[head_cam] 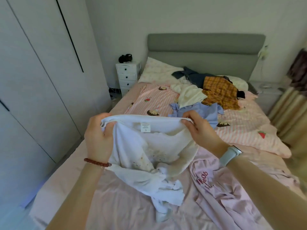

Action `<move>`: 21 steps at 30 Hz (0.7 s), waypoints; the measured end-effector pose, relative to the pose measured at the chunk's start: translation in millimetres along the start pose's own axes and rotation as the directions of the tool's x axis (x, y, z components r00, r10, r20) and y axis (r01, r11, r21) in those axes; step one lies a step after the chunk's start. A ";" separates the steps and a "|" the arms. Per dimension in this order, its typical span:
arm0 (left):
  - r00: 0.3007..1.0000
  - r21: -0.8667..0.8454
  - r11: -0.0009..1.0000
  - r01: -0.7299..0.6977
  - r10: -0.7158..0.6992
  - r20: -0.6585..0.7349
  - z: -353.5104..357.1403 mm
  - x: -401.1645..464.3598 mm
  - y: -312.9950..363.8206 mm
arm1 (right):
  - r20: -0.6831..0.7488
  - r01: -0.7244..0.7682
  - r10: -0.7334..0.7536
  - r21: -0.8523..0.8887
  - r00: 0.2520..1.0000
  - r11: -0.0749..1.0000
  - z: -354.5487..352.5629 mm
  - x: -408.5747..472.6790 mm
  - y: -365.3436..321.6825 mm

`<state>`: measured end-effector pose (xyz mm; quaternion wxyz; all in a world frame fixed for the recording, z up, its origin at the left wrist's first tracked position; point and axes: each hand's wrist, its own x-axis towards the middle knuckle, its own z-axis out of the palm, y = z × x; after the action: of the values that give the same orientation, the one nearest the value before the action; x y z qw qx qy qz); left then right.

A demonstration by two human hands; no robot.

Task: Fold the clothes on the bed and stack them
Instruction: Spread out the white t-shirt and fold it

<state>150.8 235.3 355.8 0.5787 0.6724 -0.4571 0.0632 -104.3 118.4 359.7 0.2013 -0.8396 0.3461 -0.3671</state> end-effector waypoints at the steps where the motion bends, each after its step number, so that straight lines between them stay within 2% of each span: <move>1: 1.000 -0.012 1.000 0.022 -0.023 -0.021 -6.4 -3.3 8.1 | -0.021 0.024 -0.024 0.031 0.999 0.999 -11.1 -7.3 -11.8; 3: 0.997 -0.025 0.997 0.071 -0.072 -0.036 -18.4 -10.2 21.3 | -0.013 0.067 -0.067 0.031 0.998 0.997 -30.6 -21.0 -33.3; 7: 0.976 -0.151 0.969 0.197 -0.208 -0.061 -46.6 -24.5 43.9 | 0.080 0.181 -0.169 -0.164 0.982 0.970 -60.6 -48.5 -61.7; 10: 0.984 -0.206 0.970 0.126 -0.148 -0.098 -65.6 -35.6 63.8 | 0.040 0.306 -0.305 -0.202 0.952 0.930 -80.8 -64.7 -77.0; 14: 0.988 -0.233 0.971 0.046 -0.078 -0.131 -80.5 -46.6 80.1 | -0.051 0.313 -0.332 -0.225 0.942 0.923 -102.4 -73.1 -83.8; 18: 0.994 -0.211 0.977 -0.007 -0.015 -0.104 -89.4 -46.5 77.4 | -0.063 0.283 -0.301 -0.205 0.952 0.937 -103.1 -79.4 -75.4; 21: 0.997 -0.183 0.983 -0.025 0.012 -0.071 -91.9 -53.7 67.7 | -0.167 0.266 -0.310 -0.242 0.936 0.933 -96.5 -87.6 -64.7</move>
<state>114.2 347.2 401.2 0.6534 0.6092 -0.4467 0.0494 -192.2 218.1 418.9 0.0165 -0.8564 0.2754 -0.4364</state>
